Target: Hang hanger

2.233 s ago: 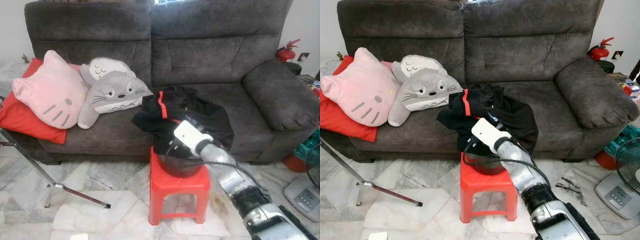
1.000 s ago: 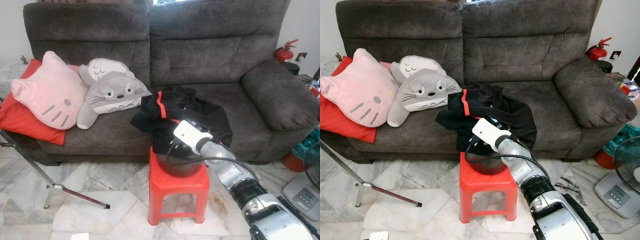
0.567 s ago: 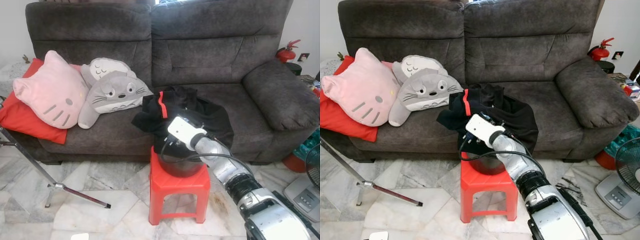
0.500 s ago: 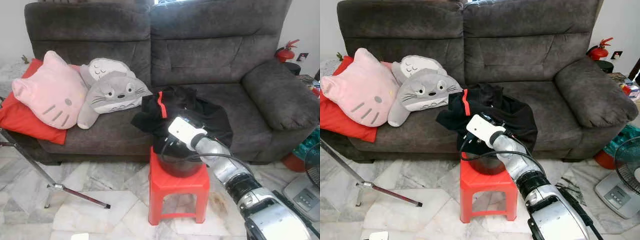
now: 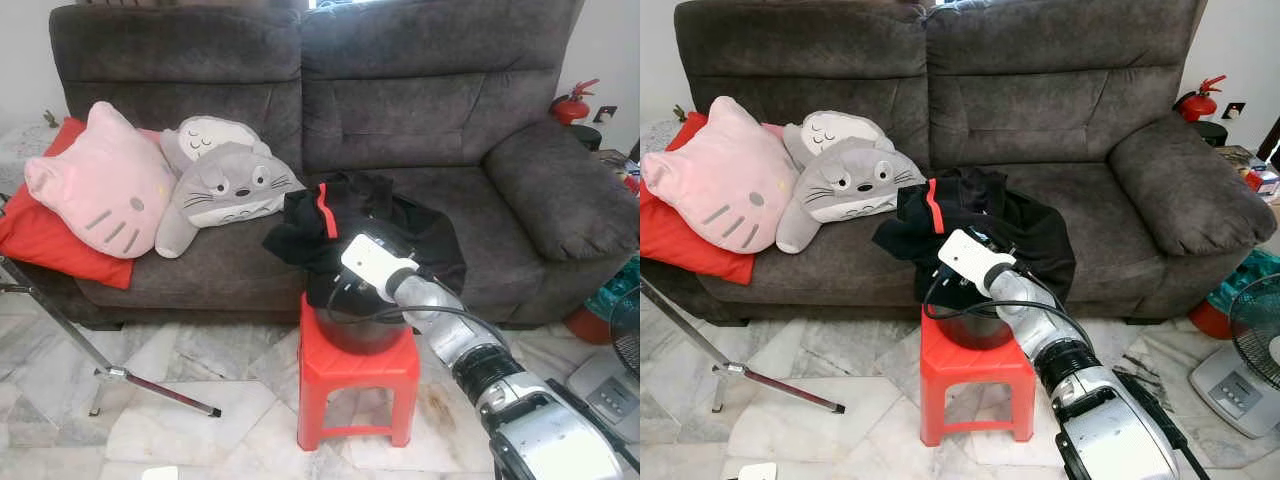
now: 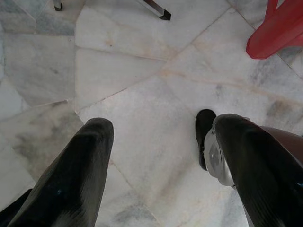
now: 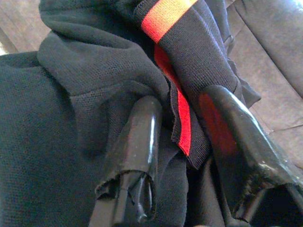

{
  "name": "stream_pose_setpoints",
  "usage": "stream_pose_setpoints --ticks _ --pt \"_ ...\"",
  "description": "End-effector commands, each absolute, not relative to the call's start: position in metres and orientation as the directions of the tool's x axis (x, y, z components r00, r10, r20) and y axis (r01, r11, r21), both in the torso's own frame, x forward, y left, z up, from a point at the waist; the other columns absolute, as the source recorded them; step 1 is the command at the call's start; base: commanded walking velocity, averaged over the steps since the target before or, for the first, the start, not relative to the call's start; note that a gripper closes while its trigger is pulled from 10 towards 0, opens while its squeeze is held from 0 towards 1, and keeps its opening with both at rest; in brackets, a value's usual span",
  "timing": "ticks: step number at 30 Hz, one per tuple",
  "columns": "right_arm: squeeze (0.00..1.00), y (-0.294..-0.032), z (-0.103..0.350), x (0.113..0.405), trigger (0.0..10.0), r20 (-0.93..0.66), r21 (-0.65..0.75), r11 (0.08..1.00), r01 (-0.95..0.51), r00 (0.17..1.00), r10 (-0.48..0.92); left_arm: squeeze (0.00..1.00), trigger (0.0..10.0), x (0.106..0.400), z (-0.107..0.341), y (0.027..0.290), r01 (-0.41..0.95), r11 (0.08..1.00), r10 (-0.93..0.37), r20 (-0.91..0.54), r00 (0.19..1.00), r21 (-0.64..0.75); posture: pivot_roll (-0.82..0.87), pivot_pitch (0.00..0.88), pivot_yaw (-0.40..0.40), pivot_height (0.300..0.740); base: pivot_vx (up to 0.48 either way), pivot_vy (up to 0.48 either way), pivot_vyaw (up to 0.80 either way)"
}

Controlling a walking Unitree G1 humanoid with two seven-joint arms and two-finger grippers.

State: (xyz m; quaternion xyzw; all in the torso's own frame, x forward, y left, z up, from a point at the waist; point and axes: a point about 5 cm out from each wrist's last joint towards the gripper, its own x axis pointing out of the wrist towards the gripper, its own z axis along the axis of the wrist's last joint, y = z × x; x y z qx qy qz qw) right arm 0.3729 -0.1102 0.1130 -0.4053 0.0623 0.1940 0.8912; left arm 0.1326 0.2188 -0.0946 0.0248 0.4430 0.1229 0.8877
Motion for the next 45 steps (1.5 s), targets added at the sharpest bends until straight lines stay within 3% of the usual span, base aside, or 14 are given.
stream_pose_setpoints --ticks 1,6,7,12,14,31,45 --pt "0.00 -0.112 0.118 0.376 10.0 -0.259 -0.696 0.608 -0.381 0.924 0.283 0.00 10.0 0.128 -0.096 0.220 -0.196 0.968 0.242 -0.793 0.559 0.157 -0.07 0.000 0.063 0.740 0.000 0.000 0.00" --pt "0.00 -0.112 0.118 0.376 10.0 -0.256 -0.695 0.611 -0.379 0.925 0.282 0.00 10.0 0.128 -0.096 0.220 -0.196 0.968 0.242 -0.793 0.559 0.157 -0.07 0.000 0.063 0.740 0.000 0.000 0.00" --pt "0.00 -0.110 0.117 0.376 1.7 -0.255 -0.694 0.610 -0.382 0.923 0.288 0.00 10.0 0.128 -0.096 0.220 -0.195 0.968 0.242 -0.793 0.559 0.157 -0.07 0.000 0.063 0.740 0.000 0.000 0.00" --pt "0.00 -0.105 0.116 0.374 2.6 -0.254 -0.689 0.610 -0.392 0.918 0.303 0.00 10.0 0.128 -0.097 0.219 -0.195 0.968 0.241 -0.793 0.560 0.157 -0.07 0.000 0.062 0.740 0.000 0.000 0.00" --pt "0.00 -0.105 0.115 0.374 10.0 -0.256 -0.688 0.611 -0.391 0.919 0.300 0.00 10.0 0.128 -0.097 0.219 -0.194 0.968 0.241 -0.792 0.560 0.157 -0.07 0.000 0.062 0.740 0.000 0.000 0.00" --pt "0.00 -0.115 0.102 0.371 10.0 -0.302 -0.641 0.681 -0.355 0.932 0.202 0.00 10.0 0.127 -0.097 0.220 -0.196 0.967 0.245 -0.792 0.559 0.161 -0.07 0.000 0.060 0.740 0.000 0.000 0.00" --pt "0.00 -0.113 0.107 0.374 10.0 -0.286 -0.645 0.679 -0.352 0.934 0.213 0.00 10.0 0.128 -0.096 0.220 -0.195 0.967 0.245 -0.791 0.561 0.161 -0.07 0.000 0.059 0.740 0.000 0.000 0.00"
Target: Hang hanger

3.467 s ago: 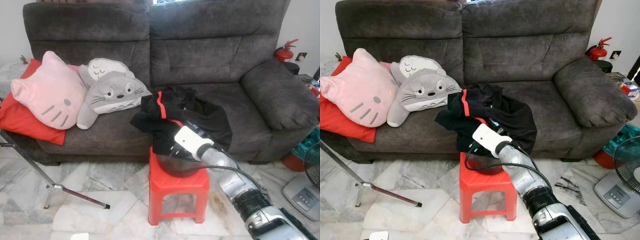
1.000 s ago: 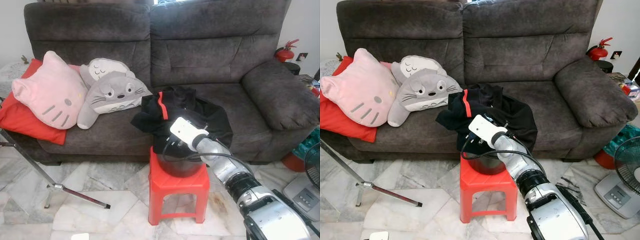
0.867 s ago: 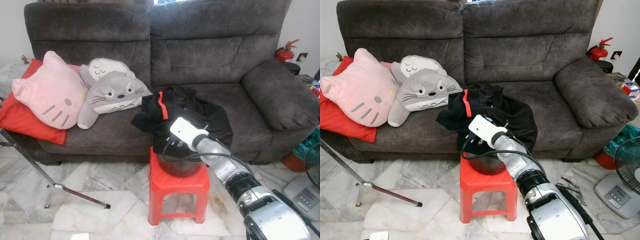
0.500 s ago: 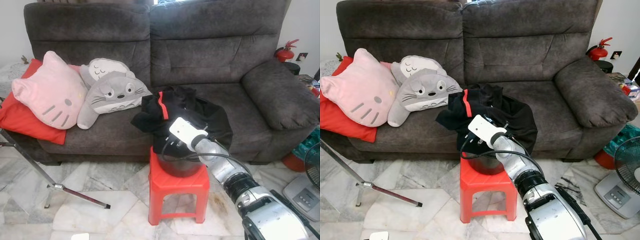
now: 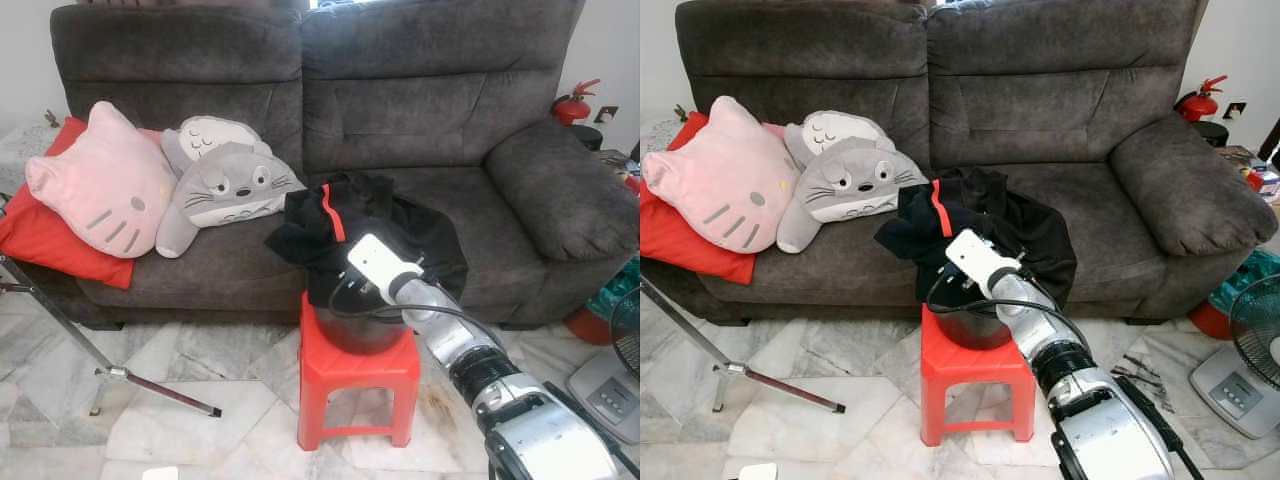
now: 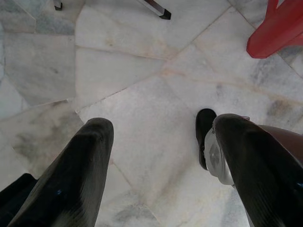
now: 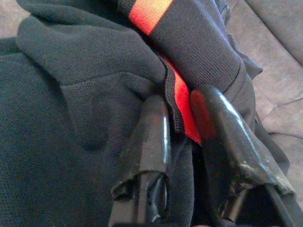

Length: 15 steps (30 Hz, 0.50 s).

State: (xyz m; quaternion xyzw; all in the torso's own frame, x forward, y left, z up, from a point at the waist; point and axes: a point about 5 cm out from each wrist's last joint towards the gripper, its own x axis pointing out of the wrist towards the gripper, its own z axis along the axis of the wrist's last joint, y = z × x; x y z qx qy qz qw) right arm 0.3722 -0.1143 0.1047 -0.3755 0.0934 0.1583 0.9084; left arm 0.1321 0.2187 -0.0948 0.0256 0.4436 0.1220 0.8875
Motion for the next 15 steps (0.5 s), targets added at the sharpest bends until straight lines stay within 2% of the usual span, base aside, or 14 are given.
stream_pose_setpoints --ticks 1,11,15 --pt "0.00 -0.112 0.107 0.373 0.0 -0.287 -0.643 0.676 -0.360 0.932 0.223 0.00 10.0 0.128 -0.096 0.220 -0.195 0.967 0.246 -0.791 0.560 0.162 -0.06 0.000 0.057 0.740 0.000 0.000 0.00" --pt "0.00 -0.108 0.110 0.374 0.0 -0.271 -0.645 0.672 -0.363 0.931 0.243 0.00 10.0 0.128 -0.096 0.220 -0.193 0.967 0.246 -0.791 0.560 0.165 -0.06 0.000 0.055 0.740 0.000 0.000 0.00" --pt "0.00 -0.109 0.121 0.378 0.0 -0.205 -0.664 0.676 -0.319 0.947 0.246 0.00 10.0 0.128 -0.096 0.220 -0.193 0.967 0.246 -0.791 0.561 0.164 -0.07 0.000 0.054 0.740 0.000 0.000 0.00"
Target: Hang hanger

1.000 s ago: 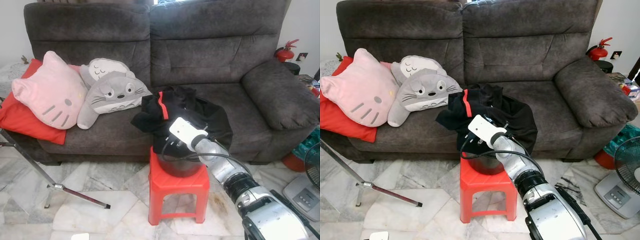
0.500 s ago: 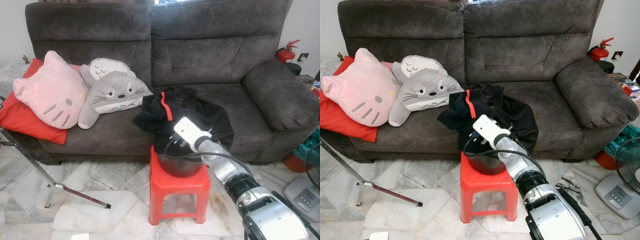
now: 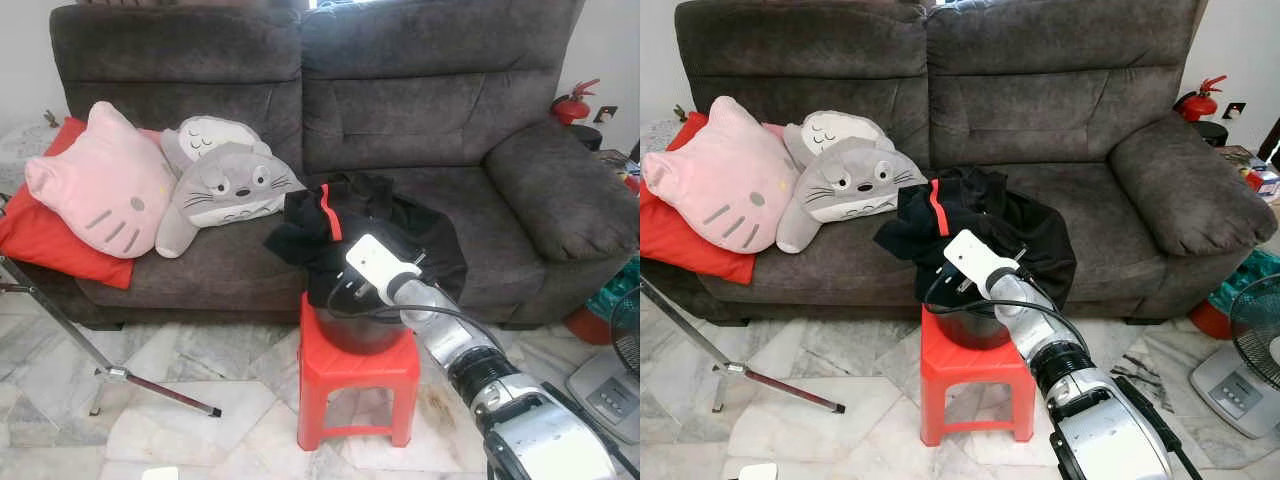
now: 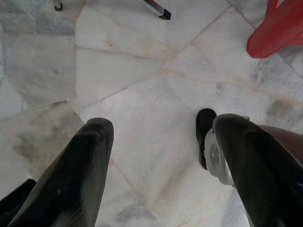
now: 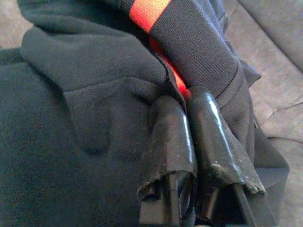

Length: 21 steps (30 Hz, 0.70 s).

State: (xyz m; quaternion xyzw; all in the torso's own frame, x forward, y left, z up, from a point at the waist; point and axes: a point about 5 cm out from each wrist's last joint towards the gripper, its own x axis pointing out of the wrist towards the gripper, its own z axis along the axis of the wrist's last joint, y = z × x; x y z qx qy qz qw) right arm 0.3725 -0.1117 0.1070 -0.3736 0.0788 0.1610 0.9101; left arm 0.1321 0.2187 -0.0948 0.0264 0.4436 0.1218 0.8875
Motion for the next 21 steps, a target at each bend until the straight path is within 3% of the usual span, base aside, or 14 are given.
stream_pose_setpoints --ticks 1,11,21 --pt "0.00 -0.109 0.124 0.379 0.0 -0.192 -0.667 0.677 -0.311 0.950 0.247 0.00 10.0 0.128 -0.096 0.220 -0.193 0.967 0.246 -0.791 0.561 0.164 -0.07 0.000 0.054 0.740 0.000 0.000 0.00" --pt "0.00 -0.103 0.175 0.384 0.0 0.055 -0.653 0.727 -0.212 0.944 0.325 0.00 10.0 0.130 -0.096 0.219 -0.192 0.968 0.244 -0.790 0.562 0.162 -0.08 0.000 0.055 0.740 0.000 0.000 0.00" --pt "0.00 -0.114 0.171 0.367 0.0 0.060 -0.636 0.737 -0.229 0.938 0.342 0.00 10.0 0.131 -0.096 0.218 -0.184 0.970 0.236 -0.793 0.561 0.158 -0.10 0.000 0.057 0.740 0.000 0.000 0.00"
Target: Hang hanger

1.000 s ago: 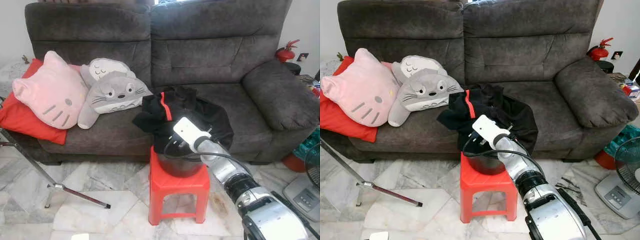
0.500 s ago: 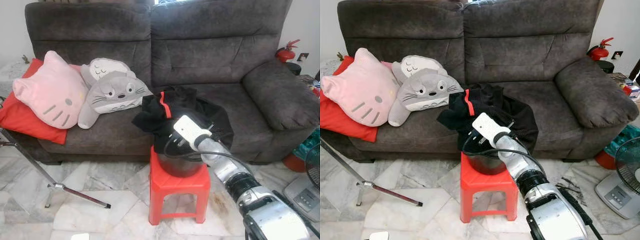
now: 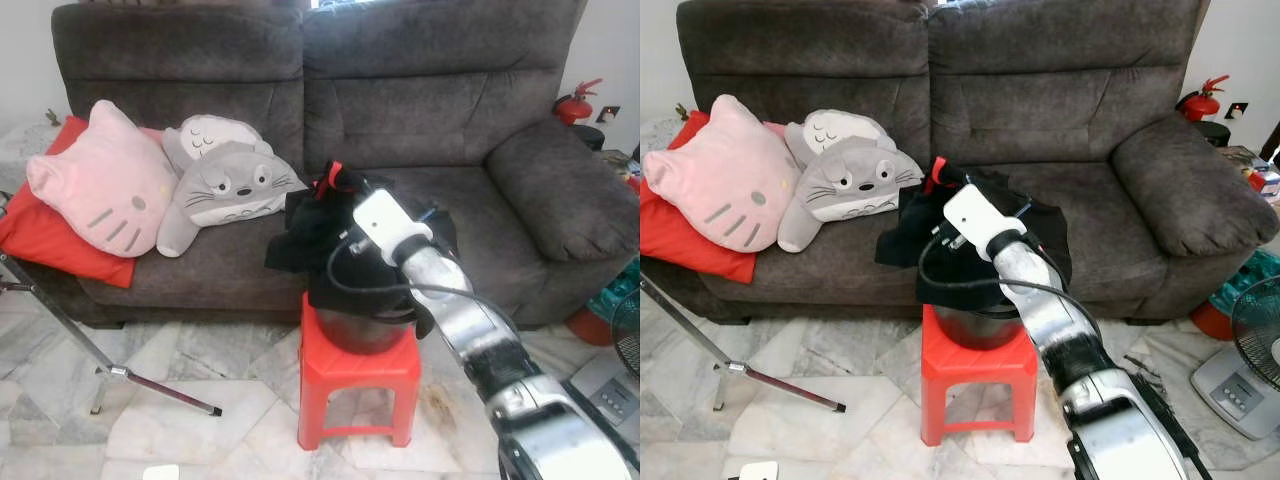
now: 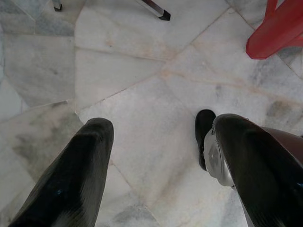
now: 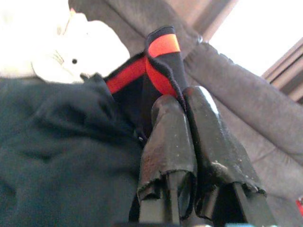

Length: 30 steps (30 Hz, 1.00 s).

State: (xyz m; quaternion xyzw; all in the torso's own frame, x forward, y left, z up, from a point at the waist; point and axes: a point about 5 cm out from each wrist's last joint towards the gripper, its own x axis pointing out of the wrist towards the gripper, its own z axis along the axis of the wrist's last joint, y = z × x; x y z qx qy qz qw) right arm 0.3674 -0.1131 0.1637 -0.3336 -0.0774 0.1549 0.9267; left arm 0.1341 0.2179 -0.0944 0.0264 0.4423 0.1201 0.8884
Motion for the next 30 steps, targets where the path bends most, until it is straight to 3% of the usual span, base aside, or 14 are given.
stream_pose_setpoints --ticks 1,3,11,20,30 --pt "0.00 -0.114 0.171 0.366 0.0 0.058 -0.636 0.737 -0.230 0.938 0.343 0.00 10.0 0.131 -0.096 0.217 -0.184 0.970 0.236 -0.793 0.561 0.158 -0.10 0.000 0.057 0.740 0.000 0.000 0.00" --pt "0.00 -0.114 0.171 0.365 0.0 0.058 -0.635 0.737 -0.230 0.938 0.343 0.00 10.0 0.131 -0.096 0.217 -0.184 0.970 0.236 -0.793 0.561 0.158 -0.10 0.000 0.057 0.740 0.000 0.000 0.00" --pt "0.00 -0.162 0.157 0.330 0.0 0.059 -0.610 0.788 -0.083 0.987 0.150 0.00 10.0 0.132 -0.096 0.215 -0.175 0.973 0.227 -0.795 0.563 0.154 -0.11 0.000 0.055 0.740 0.000 0.000 0.00" --pt "0.00 -0.204 0.110 0.291 0.0 -0.111 -0.642 0.765 -0.049 0.993 -0.029 0.00 10.0 0.132 -0.097 0.214 -0.165 0.974 0.220 -0.797 0.563 0.153 -0.13 0.000 0.056 0.740 0.000 0.000 0.00" --pt "0.00 -0.208 0.085 0.288 0.0 -0.235 -0.589 0.805 -0.073 0.968 -0.084 0.00 10.0 0.129 -0.097 0.216 -0.177 0.971 0.232 -0.800 0.553 0.159 -0.12 0.000 0.051 0.740 0.000 0.000 0.00"
